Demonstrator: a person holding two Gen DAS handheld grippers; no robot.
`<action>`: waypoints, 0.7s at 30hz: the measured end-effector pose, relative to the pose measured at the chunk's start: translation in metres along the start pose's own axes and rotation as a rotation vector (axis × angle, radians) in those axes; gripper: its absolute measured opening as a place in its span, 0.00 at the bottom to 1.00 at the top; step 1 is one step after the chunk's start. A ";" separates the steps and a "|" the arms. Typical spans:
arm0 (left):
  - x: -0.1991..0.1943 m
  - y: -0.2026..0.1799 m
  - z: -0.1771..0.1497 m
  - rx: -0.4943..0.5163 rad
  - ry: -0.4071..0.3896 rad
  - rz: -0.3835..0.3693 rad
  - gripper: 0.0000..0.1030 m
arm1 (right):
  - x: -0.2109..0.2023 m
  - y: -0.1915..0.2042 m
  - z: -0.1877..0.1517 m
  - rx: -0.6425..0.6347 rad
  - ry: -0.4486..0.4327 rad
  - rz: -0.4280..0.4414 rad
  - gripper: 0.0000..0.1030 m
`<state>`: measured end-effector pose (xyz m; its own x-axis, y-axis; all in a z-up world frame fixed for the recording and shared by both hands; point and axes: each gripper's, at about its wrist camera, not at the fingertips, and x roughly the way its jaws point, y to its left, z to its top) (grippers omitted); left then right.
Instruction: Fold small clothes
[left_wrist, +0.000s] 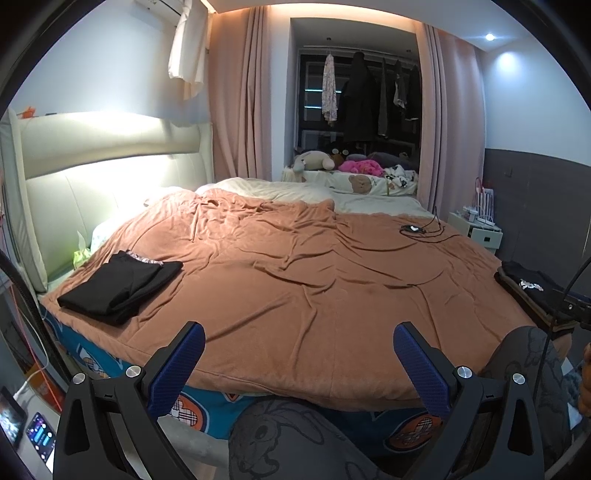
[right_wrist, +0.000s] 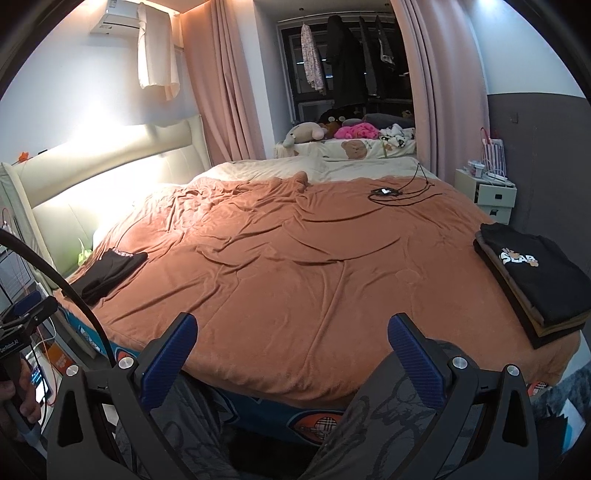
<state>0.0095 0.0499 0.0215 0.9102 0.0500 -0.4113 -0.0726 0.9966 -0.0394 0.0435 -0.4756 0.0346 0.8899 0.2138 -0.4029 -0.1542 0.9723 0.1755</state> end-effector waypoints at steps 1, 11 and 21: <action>-0.001 0.000 0.000 0.000 -0.001 0.002 1.00 | 0.000 0.000 -0.001 0.000 0.001 0.000 1.00; -0.004 0.000 0.001 -0.008 0.004 0.002 1.00 | 0.000 -0.004 0.002 -0.007 -0.004 0.003 1.00; -0.005 0.000 0.001 -0.010 0.003 0.006 1.00 | 0.000 -0.001 0.001 -0.011 -0.002 0.011 1.00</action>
<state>0.0053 0.0498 0.0243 0.9085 0.0552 -0.4143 -0.0817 0.9956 -0.0464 0.0440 -0.4763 0.0358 0.8892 0.2240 -0.3990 -0.1683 0.9710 0.1701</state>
